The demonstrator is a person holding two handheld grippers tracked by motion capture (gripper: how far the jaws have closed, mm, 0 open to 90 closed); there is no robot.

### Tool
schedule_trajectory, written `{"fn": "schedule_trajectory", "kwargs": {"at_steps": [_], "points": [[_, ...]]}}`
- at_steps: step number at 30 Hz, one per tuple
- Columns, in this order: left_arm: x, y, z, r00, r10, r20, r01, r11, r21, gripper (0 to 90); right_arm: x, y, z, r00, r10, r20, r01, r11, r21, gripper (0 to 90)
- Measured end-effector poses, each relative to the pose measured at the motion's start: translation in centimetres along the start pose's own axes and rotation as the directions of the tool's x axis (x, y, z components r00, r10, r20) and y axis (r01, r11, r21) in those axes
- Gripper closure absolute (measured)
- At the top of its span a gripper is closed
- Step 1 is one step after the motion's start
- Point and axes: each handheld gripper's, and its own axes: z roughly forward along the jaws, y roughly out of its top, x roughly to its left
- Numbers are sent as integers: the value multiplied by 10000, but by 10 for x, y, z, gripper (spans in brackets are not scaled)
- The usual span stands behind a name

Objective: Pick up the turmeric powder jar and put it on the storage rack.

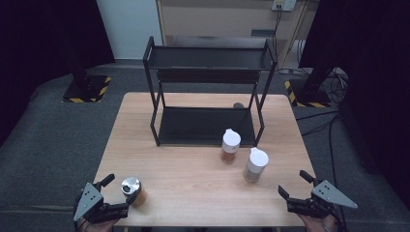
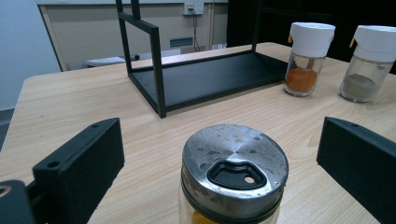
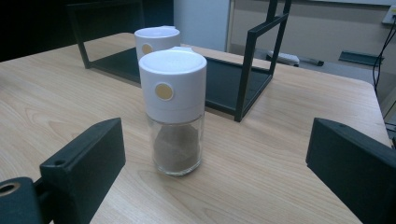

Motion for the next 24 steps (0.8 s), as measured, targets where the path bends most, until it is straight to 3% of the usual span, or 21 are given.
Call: {"fn": "schedule_trajectory", "kwargs": {"at_steps": [24], "points": [[-2, 0, -3, 10000, 33, -70, -33, 10000, -54, 0, 0, 0, 0, 10000, 51, -51, -51, 10000, -12, 51]]}}
